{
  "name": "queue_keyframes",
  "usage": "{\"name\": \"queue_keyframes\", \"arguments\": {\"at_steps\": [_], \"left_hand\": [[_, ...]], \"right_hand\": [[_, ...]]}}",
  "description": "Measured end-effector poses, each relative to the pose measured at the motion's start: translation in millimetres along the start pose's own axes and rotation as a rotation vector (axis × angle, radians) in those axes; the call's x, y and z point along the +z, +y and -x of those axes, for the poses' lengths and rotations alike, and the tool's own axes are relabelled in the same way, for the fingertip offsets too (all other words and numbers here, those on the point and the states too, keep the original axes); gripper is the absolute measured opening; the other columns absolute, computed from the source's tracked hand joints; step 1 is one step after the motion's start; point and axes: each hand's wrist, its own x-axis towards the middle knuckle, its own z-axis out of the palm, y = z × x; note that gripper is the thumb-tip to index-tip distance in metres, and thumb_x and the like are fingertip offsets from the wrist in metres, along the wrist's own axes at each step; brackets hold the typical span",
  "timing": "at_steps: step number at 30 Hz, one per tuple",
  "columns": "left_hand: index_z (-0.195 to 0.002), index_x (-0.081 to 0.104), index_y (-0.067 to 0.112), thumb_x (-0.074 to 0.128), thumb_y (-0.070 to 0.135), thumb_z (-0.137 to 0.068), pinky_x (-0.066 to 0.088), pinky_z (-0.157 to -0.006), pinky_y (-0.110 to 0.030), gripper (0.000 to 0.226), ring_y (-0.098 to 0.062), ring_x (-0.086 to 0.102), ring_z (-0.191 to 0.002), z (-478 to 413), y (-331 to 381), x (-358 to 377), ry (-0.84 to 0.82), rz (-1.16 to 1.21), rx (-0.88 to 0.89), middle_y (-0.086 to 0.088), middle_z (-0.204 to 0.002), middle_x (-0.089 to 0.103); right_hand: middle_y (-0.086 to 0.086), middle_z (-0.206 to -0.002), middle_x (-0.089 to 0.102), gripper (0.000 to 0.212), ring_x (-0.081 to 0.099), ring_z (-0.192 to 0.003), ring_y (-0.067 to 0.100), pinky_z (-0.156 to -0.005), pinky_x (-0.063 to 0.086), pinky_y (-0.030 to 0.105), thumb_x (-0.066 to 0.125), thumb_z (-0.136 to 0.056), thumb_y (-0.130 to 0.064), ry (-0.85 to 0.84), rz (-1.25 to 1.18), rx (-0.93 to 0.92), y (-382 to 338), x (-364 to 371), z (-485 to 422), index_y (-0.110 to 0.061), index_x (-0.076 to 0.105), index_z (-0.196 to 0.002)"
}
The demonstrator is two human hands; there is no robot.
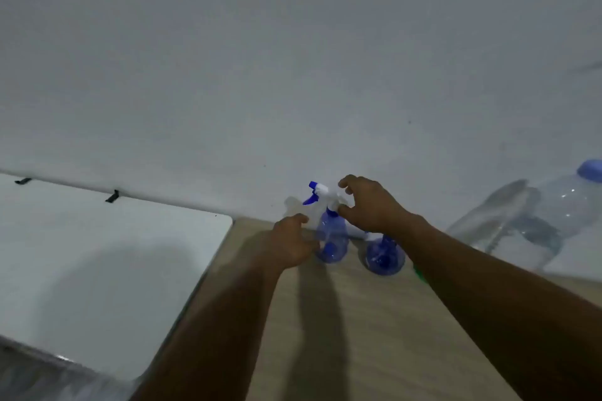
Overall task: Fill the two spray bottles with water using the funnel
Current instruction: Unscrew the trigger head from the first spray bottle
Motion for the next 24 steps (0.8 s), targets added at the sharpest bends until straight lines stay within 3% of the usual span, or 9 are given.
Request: {"name": "queue_keyframes", "arguments": {"at_steps": [4, 7, 10, 13, 16, 18, 21, 24], "left_hand": [[-0.147, 0.040, 0.017, 0.078, 0.029, -0.084, 0.034, -0.095, -0.017, 0.074, -0.020, 0.052, -0.127, -26, -15, 14, 0.004, 0.034, 0.118, -0.003, -0.145, 0.051], [-0.138, 0.049, 0.017, 0.076, 0.023, -0.087, 0.041, -0.090, -0.017, 0.059, -0.011, 0.056, -0.108, -45, -15, 27, -0.012, 0.120, 0.162, -0.004, -0.133, 0.060], [-0.133, 0.053, 0.022, 0.079, 0.031, -0.083, 0.046, -0.086, -0.022, 0.057, -0.015, 0.063, -0.108, -51, -16, 38, 0.044, 0.109, 0.134, 0.003, -0.121, 0.065], [-0.128, 0.056, 0.025, 0.081, 0.034, -0.079, 0.051, -0.088, -0.028, 0.055, -0.014, 0.065, -0.102, -49, -23, 45, 0.051, 0.144, 0.117, 0.004, -0.115, 0.067], [-0.123, 0.059, 0.024, 0.083, 0.036, -0.077, 0.053, -0.093, -0.034, 0.053, -0.014, 0.064, -0.100, -37, -32, 47, 0.000, 0.224, 0.093, 0.006, -0.110, 0.068], [-0.115, 0.062, 0.023, 0.081, 0.031, -0.080, 0.052, -0.089, -0.032, 0.041, -0.008, 0.063, -0.093, -21, -40, 52, -0.006, 0.270, 0.080, 0.010, -0.101, 0.067], [-0.106, 0.060, 0.033, 0.076, 0.035, -0.080, 0.054, -0.089, -0.040, 0.030, -0.010, 0.066, -0.096, 3, -55, 58, 0.048, 0.272, 0.094, 0.014, -0.100, 0.068], [-0.116, 0.062, 0.028, 0.079, 0.032, -0.081, 0.053, -0.091, -0.037, 0.039, -0.015, 0.066, -0.102, 21, -59, 56, 0.035, 0.228, 0.125, 0.007, -0.109, 0.070]], "right_hand": [[0.009, -0.117, 0.062, 0.048, 0.060, -0.106, 0.029, -0.090, 0.050, 0.042, 0.070, -0.083, -0.030, 0.073, 0.043, 0.052, -11, 28, -27, -0.015, 0.055, -0.126], [0.009, -0.108, 0.065, 0.035, 0.062, -0.097, 0.028, -0.082, 0.051, 0.038, 0.067, -0.084, -0.025, 0.058, 0.084, 0.095, -11, 46, -40, -0.013, 0.057, -0.115], [0.014, -0.109, 0.064, 0.031, 0.061, -0.098, 0.029, -0.075, 0.045, 0.033, 0.064, -0.088, -0.015, 0.066, 0.091, 0.110, -11, 55, -40, -0.008, 0.052, -0.116], [0.014, -0.113, 0.060, 0.032, 0.057, -0.100, 0.027, -0.079, 0.044, 0.032, 0.062, -0.090, -0.012, 0.048, 0.076, 0.100, -13, 58, -31, -0.008, 0.049, -0.119], [0.013, -0.113, 0.054, 0.034, 0.054, -0.095, 0.024, -0.077, 0.043, 0.031, 0.063, -0.090, -0.016, 0.032, 0.081, 0.078, -17, 62, -15, -0.009, 0.047, -0.119], [0.012, -0.111, 0.052, 0.035, 0.053, -0.091, 0.023, -0.075, 0.044, 0.031, 0.064, -0.091, -0.019, 0.036, 0.101, 0.051, -22, 68, 0, -0.010, 0.045, -0.119], [0.012, -0.106, 0.052, 0.037, 0.057, -0.087, 0.026, -0.074, 0.052, 0.038, 0.062, -0.092, -0.024, 0.056, 0.144, 0.013, -28, 77, 23, -0.013, 0.041, -0.120], [0.012, -0.099, 0.053, 0.036, 0.058, -0.080, 0.028, -0.071, 0.055, 0.045, 0.060, -0.093, -0.030, 0.078, 0.146, 0.008, -34, 83, 40, -0.015, 0.038, -0.117]]}}
